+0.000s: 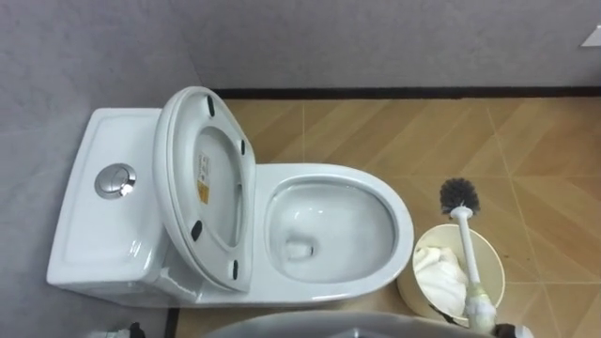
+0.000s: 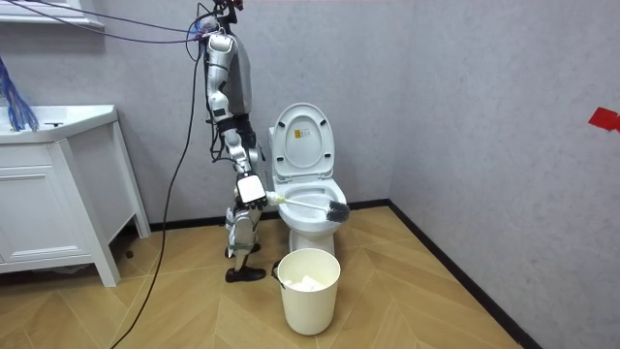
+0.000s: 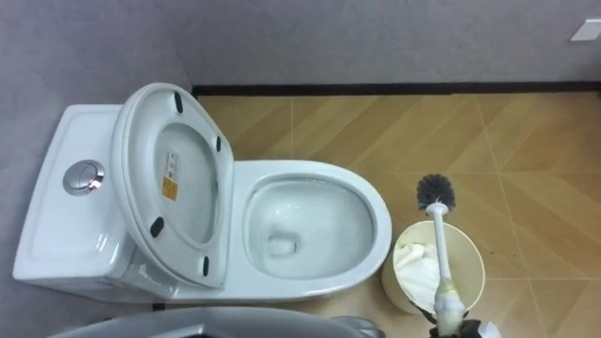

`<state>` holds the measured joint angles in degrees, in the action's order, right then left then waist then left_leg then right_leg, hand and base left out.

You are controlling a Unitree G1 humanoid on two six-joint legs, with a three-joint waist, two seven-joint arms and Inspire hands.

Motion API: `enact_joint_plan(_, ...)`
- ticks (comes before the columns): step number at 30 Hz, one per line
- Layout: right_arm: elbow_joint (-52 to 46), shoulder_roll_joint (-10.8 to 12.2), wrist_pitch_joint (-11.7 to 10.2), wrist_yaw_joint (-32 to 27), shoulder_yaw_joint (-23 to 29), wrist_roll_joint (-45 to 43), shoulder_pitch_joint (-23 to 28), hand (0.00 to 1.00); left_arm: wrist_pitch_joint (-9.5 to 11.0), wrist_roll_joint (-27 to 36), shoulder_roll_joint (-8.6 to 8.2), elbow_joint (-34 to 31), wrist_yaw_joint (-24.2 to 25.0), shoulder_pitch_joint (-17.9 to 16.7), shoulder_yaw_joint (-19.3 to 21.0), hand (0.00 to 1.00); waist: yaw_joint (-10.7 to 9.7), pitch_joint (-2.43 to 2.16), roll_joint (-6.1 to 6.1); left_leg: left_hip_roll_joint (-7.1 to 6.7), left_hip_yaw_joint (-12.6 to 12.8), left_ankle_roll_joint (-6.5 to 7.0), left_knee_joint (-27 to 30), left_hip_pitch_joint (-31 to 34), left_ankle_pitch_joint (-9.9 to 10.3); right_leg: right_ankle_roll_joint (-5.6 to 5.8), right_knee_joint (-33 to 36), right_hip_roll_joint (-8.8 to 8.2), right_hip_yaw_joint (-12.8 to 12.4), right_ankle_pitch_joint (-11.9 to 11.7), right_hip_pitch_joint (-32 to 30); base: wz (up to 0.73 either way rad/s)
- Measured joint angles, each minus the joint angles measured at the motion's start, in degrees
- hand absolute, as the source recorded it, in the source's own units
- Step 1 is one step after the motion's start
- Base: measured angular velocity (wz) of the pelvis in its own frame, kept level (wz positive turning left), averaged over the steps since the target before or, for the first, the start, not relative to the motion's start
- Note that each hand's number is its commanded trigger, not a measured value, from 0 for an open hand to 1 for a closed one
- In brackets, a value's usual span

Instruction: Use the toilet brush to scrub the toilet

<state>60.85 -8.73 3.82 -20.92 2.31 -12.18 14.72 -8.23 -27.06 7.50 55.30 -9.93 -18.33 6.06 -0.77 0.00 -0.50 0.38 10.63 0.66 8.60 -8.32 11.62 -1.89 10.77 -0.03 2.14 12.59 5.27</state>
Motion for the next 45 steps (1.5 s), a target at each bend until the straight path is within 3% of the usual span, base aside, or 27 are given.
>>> enact_joint_plan(11,5.83,-0.03,0.11,2.72,1.99,5.26,-1.92,1.00,-0.14,-0.01,0.07,-0.01,1.70,-0.10,0.86,0.00,-0.12,-0.05,0.59,-0.03,-0.54,0.00,0.05,0.12,0.00,0.01,-0.03,0.00,0.09,-0.09,-0.07,0.01)
enact_joint_plan(12,5.96,-0.03,0.35,2.94,2.43,5.73,-1.97,0.77,-0.16,-0.01,0.10,-0.02,1.70,-0.07,0.86,0.00,-0.36,-0.06,0.65,-0.10,-1.27,0.00,0.05,0.31,0.00,0.01,-0.07,-0.05,0.41,-0.09,-0.11,0.11)
enact_joint_plan(13,6.37,-0.03,0.62,2.95,3.05,6.10,-2.04,0.70,-0.21,0.00,0.10,-0.02,1.69,0.03,0.85,0.00,-0.45,-0.09,0.73,-0.12,-1.46,0.00,0.05,0.48,0.00,0.01,-0.09,-0.07,0.59,-0.09,-0.23,0.11)
enact_joint_plan(14,6.70,-0.02,0.77,2.95,3.43,6.27,-2.11,0.18,-0.24,0.00,0.10,-0.03,1.69,0.04,0.85,0.00,-0.45,-0.09,0.76,-0.11,-1.49,0.00,0.06,0.55,0.00,0.01,-0.08,-0.08,0.68,-0.09,-0.28,0.09)
enact_joint_plan(15,7.02,-0.04,1.11,2.93,3.86,6.64,-2.24,0.00,-0.35,0.00,0.10,-0.04,1.69,0.05,0.85,0.00,-0.43,-0.10,0.82,-0.11,-1.54,0.00,0.05,0.64,0.00,0.01,-0.08,-0.11,0.89,-0.09,-0.32,0.06)
enact_joint_plan(24,8.06,-0.03,1.49,3.00,5.34,11.01,-2.01,0.00,-1.33,0.03,0.06,-0.04,1.64,-0.26,0.82,0.00,-0.57,-0.27,1.58,-0.11,-2.03,0.00,0.05,0.65,0.00,0.01,0.01,-0.11,1.21,-0.09,-0.23,0.01)
enact_joint_plan(33,8.10,-0.04,3.27,3.59,5.72,11.98,-2.17,0.00,-2.36,0.06,-0.04,-0.05,1.63,-0.77,0.82,0.00,-0.55,-0.29,1.28,-0.17,-2.78,0.00,0.03,0.77,0.00,0.00,-0.03,-0.17,1.74,-0.09,-0.18,0.03)
enact_joint_plan(45,8.46,-0.05,3.22,3.57,5.83,12.39,-2.41,0.00,-2.19,0.10,-0.04,-0.05,1.63,-0.92,0.82,0.00,-0.51,-0.17,0.84,-0.15,-2.93,0.00,0.03,0.86,-0.01,0.00,-0.10,-0.17,1.98,-0.09,-0.18,0.00)
